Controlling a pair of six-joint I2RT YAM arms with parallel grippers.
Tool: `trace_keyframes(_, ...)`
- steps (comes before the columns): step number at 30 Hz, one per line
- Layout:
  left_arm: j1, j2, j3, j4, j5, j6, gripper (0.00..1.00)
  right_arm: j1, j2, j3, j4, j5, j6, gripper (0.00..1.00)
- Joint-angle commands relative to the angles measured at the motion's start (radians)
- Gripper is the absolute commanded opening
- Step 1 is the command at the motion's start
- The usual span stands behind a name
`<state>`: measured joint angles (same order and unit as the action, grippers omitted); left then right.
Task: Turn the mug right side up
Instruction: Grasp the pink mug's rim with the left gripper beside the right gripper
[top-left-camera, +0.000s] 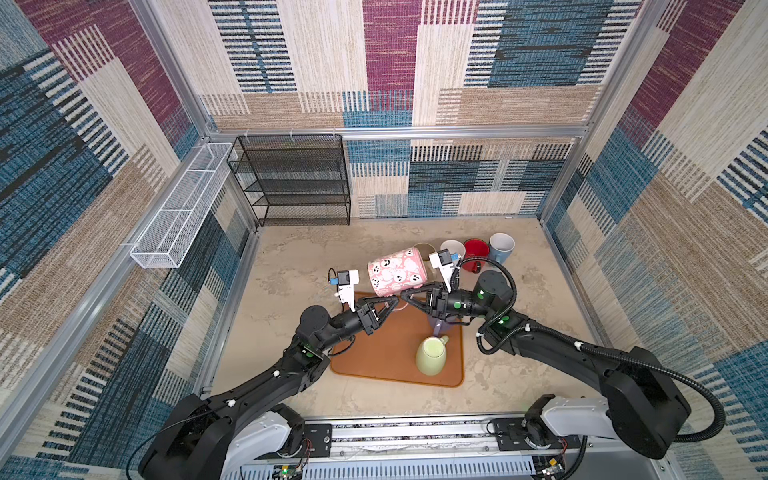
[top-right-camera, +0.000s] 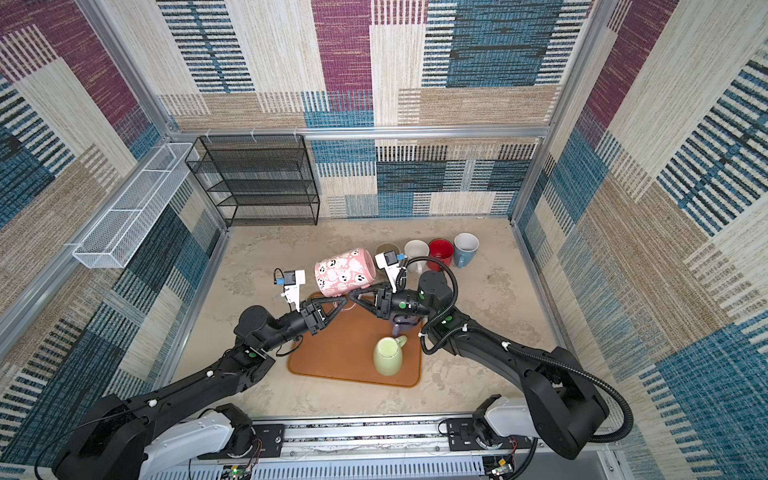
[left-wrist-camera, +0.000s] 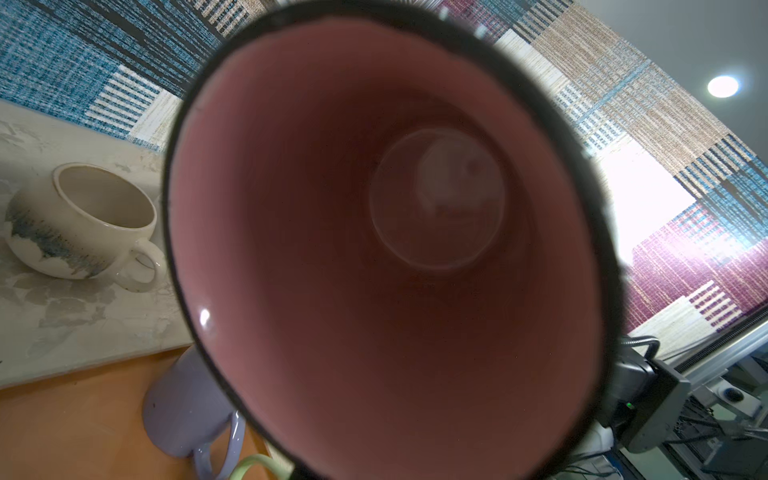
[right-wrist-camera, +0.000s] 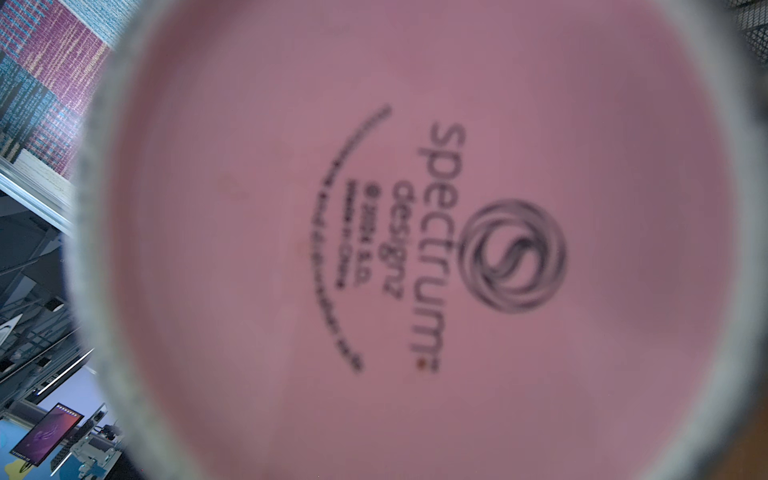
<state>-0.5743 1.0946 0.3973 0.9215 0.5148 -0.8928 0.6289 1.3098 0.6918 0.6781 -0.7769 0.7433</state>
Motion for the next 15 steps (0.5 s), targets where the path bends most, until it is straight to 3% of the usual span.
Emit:
trace_keyframes(1, 0.001, -0.008, 0.008, 0.089, 0.003, -0.004, 0.17, 0.005, 0.007, -0.003, 0.103, -0.059, 0.004, 0.00)
trace_keyframes(4, 0.001, -0.010, 0.006, 0.096, 0.008, -0.008, 0.00, 0.005, 0.012, -0.005, 0.111, -0.060, 0.005, 0.00)
trace_keyframes(12, 0.001, -0.009, -0.023, 0.141, 0.008, -0.018, 0.00, 0.001, 0.033, 0.001, 0.096, -0.050, 0.001, 0.01)
trace_keyframes(15, 0.002, -0.021, -0.035, 0.142, -0.001, -0.016, 0.00, -0.001, 0.038, 0.002, 0.078, -0.047, -0.005, 0.16)
